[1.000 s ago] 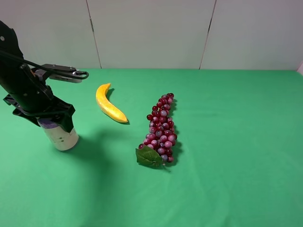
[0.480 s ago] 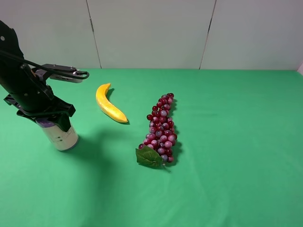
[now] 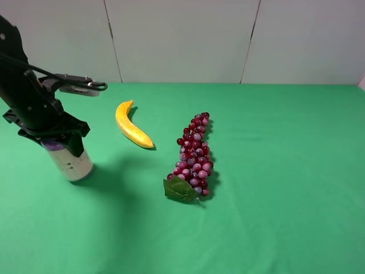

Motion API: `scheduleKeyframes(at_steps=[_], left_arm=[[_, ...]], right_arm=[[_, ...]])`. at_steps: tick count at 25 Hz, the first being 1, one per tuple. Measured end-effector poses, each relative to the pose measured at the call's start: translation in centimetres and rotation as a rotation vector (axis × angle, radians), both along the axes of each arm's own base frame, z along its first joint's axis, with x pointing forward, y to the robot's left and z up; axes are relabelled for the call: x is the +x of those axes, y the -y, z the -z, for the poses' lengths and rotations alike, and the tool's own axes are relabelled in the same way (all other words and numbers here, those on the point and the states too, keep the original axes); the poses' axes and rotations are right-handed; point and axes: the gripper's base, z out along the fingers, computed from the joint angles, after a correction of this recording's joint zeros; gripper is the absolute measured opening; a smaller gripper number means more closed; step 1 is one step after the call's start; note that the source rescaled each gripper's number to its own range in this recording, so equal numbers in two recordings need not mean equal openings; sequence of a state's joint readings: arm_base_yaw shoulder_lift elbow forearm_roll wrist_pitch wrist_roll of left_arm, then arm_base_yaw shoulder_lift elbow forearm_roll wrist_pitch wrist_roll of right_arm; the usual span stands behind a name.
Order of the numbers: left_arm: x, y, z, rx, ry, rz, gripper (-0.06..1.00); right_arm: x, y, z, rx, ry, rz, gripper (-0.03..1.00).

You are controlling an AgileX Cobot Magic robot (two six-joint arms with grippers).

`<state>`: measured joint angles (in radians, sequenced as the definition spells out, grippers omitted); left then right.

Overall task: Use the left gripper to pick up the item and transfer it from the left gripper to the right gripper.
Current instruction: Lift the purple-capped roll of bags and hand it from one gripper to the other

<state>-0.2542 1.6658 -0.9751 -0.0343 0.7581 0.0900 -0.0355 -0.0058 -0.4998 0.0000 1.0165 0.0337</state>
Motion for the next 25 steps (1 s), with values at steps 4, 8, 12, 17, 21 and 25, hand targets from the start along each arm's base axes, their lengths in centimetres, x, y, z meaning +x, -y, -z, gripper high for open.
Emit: scheduleKeyframes(at_steps=[4,8,12,17,21,25], left_arm=[[0.8,0.3,-2.1,0.0,-0.023,0.006,0.0],[1.4,0.4,-3.9,0.002,-0.041,0.012,0.0],[1.9,0.6,-5.4,-0.002,-0.033,0.016,0.0],[1.6,0.5,-7.0,-0.012,0.007,0.017,0.0],[1.0,0.5,-8.1,-0.027,0.021,0.016,0.0],[1.0,0.9,-8.9,-0.075,0.018,0.005,0.0]], right_arm=[[0.0,0.0,0.0,0.0,0.0,0.0,1.0],[0.0,0.0,0.0,0.0,0.0,0.0,1.0],[0.0,0.0,0.0,0.0,0.0,0.0,1.0],[0.0,0.0,0.0,0.0,0.0,0.0,1.0],[0.0,0.0,0.0,0.0,0.0,0.0,1.0],[0.0,0.0,0.0,0.0,0.0,0.0,1.0]])
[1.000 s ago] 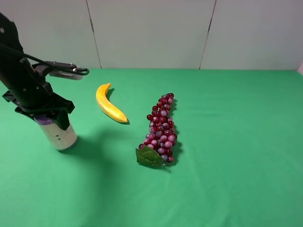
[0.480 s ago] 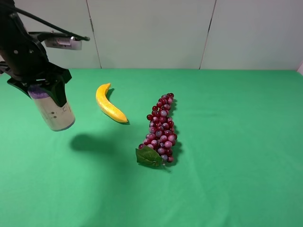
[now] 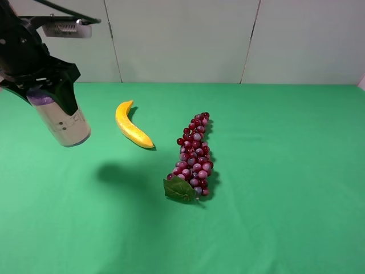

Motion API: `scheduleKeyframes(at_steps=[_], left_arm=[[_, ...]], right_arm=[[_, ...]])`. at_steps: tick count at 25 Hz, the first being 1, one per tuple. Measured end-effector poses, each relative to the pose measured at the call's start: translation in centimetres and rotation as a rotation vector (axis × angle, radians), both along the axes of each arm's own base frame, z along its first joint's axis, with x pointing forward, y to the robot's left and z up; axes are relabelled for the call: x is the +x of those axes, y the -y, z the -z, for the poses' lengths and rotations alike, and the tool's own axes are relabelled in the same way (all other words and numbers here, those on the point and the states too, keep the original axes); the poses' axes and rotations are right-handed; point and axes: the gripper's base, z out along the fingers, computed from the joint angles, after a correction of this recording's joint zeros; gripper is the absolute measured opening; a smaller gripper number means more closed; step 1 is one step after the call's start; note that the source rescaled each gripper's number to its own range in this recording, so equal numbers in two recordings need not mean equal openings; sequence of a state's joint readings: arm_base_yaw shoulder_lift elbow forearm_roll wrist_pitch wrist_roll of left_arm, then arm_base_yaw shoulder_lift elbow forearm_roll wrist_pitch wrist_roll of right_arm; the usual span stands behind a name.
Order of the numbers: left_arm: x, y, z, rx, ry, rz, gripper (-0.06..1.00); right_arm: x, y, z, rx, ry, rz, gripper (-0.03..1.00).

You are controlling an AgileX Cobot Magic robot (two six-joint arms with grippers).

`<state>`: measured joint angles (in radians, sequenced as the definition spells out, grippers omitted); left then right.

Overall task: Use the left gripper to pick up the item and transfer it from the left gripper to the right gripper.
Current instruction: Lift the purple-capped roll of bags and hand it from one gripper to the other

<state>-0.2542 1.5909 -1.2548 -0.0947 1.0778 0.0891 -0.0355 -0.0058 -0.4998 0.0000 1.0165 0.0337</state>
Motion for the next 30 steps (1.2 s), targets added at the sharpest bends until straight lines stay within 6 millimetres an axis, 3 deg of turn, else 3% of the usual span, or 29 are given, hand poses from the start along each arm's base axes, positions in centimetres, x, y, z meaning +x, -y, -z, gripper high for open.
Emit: scheduleKeyframes(at_steps=[30], left_arm=[[0.4,4.7,-2.9,-0.583,0.033,-0.049,0.0]], right_arm=[[0.0,-0.5,0.0,0.057,0.002,-0.033,1.0]])
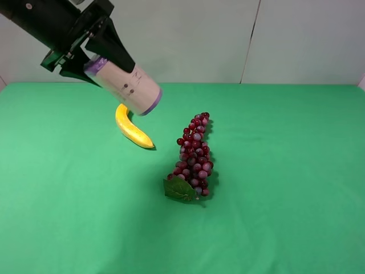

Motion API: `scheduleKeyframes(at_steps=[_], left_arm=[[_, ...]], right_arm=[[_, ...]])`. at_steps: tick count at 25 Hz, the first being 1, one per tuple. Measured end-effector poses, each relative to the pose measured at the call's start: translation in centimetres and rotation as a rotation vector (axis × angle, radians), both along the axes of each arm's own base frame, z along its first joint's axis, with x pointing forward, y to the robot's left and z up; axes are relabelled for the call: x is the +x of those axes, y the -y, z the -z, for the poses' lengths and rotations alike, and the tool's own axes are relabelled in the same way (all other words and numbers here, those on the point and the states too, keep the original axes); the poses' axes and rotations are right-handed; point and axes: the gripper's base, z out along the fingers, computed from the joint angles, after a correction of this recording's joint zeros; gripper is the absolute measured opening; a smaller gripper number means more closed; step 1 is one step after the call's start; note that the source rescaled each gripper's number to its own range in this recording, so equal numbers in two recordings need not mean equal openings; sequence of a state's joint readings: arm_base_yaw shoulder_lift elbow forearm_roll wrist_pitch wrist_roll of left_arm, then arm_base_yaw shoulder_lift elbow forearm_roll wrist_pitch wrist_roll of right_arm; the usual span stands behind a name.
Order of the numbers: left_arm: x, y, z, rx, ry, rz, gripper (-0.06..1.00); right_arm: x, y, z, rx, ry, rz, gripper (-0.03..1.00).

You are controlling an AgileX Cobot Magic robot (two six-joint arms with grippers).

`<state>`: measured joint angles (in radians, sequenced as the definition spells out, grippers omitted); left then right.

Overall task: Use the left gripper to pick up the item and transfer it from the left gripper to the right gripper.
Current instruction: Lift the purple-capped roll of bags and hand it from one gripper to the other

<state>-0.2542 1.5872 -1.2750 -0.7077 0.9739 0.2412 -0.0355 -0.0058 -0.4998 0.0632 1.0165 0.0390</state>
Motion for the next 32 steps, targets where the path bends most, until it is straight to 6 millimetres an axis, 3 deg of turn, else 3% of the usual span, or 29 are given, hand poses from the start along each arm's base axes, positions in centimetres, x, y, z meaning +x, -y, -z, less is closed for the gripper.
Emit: scheduleKeyframes(at_steps=[6,14,22,32], left_arm=[[0.1,0.6,-0.6,-0.096,0.012,0.001,0.0],[-0.1,0.8,-0.8,-0.123,-0.001,0.018,0.0],[-0.2,1.4,-1.6,-0.231,0.018,0.04,0.0],[-0.4,1.8,-2.1,-0.295,0.013,0.063,0.0]], right_arm=[[1.0,-0.5,-0.6,0.065,-0.04,-0.038,1.0],[5.5,-2.0,-3.0,0.169,-0.043,-0.198,1.0],[9.7,-3.2,-3.5,0.179,-0.017,-0.364,1.0],[12.9,-4.5,-3.6,0.214,0.043,-0.553,1.0]])
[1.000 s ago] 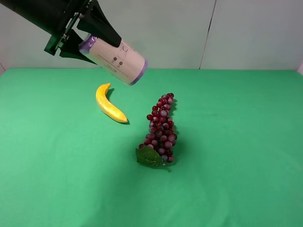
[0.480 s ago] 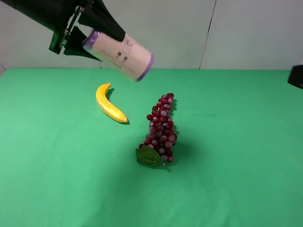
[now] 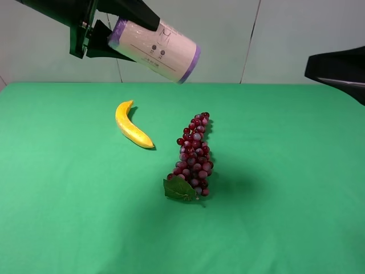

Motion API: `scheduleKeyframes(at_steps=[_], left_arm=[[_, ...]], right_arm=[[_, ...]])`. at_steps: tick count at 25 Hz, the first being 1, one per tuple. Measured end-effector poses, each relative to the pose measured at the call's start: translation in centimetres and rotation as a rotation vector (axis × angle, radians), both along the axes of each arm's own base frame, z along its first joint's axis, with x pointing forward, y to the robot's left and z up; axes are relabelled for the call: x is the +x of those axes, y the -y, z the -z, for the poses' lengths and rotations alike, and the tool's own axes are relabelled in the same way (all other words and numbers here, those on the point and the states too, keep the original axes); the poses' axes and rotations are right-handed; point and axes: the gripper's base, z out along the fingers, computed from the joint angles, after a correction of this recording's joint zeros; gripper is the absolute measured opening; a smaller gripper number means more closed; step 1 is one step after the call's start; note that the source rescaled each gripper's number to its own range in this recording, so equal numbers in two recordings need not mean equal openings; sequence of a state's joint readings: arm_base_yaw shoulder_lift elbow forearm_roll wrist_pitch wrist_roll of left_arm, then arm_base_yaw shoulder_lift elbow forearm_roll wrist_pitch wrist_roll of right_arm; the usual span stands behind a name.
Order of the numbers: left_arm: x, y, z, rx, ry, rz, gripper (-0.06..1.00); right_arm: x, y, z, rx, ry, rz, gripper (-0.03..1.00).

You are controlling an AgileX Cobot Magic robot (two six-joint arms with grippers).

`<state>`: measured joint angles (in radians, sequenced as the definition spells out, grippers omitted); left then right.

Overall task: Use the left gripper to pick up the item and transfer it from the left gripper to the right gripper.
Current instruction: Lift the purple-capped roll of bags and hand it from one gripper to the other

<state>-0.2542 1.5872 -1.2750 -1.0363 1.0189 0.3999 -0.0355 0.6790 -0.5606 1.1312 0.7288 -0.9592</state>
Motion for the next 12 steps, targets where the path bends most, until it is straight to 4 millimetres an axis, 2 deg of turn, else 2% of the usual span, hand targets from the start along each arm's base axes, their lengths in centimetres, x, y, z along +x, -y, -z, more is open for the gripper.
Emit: scheduleKeyframes(at_steps=[6,12], left_arm=[[-0.4,0.3,-0.5,-0.07,-0.013,0.041,0.0],[-0.6,1.0,-1.5,-0.185,-0.009,0.059,0.0]], right_arm=[[0.8,-1.0,-0.2,0.062,0.042,-0.141,1.0],[0.3,-2.4,-0.5,0.065,0.101,-0.266,1.0]])
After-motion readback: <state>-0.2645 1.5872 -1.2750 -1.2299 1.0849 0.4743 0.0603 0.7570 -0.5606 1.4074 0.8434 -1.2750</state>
